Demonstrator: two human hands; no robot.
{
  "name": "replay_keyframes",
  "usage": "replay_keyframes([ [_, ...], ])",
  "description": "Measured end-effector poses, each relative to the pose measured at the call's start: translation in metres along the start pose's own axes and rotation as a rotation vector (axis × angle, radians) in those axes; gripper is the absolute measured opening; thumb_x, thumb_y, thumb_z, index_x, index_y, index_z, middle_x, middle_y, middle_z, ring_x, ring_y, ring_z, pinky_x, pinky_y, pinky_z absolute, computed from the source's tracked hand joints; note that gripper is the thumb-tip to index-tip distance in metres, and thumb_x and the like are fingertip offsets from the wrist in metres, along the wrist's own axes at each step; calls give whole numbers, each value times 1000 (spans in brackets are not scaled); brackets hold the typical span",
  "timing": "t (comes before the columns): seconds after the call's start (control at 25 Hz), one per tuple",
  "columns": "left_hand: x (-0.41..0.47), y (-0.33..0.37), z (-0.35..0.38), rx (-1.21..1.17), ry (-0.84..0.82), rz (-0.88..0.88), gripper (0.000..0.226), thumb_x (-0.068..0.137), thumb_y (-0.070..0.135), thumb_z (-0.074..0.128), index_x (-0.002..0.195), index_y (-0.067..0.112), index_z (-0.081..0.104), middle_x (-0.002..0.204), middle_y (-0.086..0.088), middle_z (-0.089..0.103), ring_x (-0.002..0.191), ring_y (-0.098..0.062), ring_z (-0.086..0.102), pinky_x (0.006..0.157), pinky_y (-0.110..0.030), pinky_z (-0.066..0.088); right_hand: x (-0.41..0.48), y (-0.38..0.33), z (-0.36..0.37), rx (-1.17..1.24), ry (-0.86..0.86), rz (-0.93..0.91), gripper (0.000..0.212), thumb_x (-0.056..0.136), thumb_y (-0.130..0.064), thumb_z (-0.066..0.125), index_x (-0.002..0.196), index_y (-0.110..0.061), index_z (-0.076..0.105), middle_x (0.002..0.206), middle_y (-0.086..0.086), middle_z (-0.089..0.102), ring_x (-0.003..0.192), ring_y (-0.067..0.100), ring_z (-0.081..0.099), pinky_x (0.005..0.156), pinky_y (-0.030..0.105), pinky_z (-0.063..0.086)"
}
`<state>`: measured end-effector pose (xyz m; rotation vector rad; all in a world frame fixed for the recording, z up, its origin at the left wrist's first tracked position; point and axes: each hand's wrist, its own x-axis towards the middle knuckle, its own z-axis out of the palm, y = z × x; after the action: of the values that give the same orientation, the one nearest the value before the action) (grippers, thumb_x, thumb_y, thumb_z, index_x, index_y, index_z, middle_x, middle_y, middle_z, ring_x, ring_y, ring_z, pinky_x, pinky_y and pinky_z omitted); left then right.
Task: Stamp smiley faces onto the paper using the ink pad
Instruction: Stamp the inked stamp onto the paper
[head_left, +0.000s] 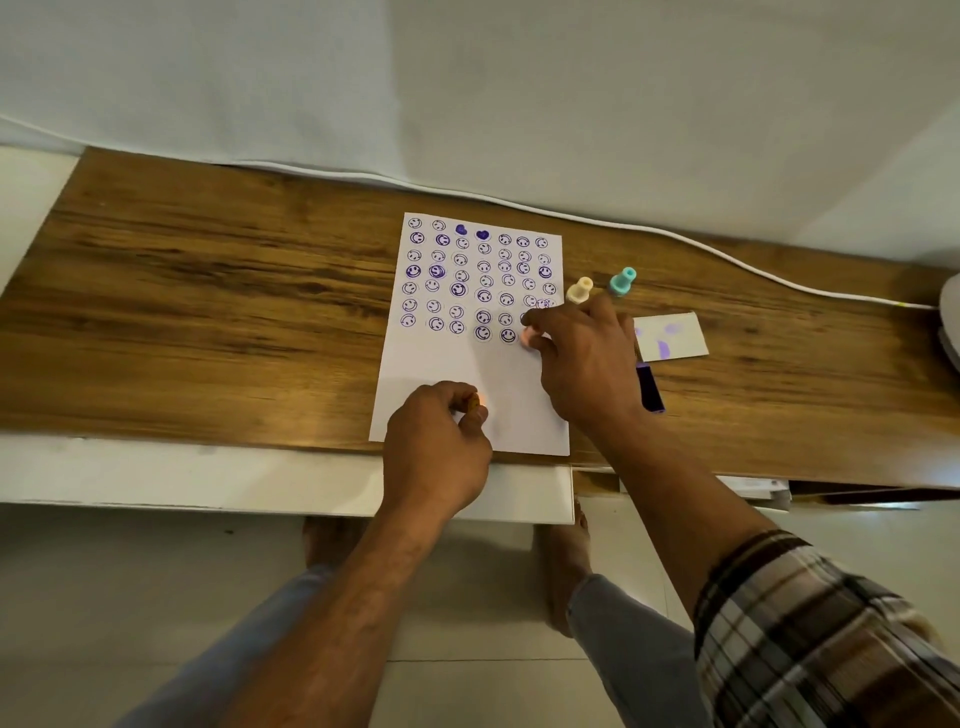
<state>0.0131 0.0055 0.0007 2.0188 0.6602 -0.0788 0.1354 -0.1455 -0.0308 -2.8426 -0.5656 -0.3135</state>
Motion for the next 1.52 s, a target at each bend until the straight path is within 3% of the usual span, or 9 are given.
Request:
replay_keyframes([
  [1.28, -5, 4, 3, 63, 29, 12, 26, 93, 21, 71, 118, 15, 73, 118, -5, 75, 111, -24, 69, 95, -32, 50, 6, -5, -2, 18, -64, 44, 35, 86, -12, 81, 120, -18, 76, 110, 7, 78, 107, 34, 58, 83, 52, 52],
  [1.52, -2, 2, 4, 83, 23, 17, 26, 94, 21, 70, 119, 15, 73, 120, -5, 74, 111, -24, 69, 90, -26, 44, 11, -6, -8, 13, -96, 25, 30, 85, -11, 81, 114, -20, 78, 104, 7, 78, 106, 32, 58, 85, 50, 50],
])
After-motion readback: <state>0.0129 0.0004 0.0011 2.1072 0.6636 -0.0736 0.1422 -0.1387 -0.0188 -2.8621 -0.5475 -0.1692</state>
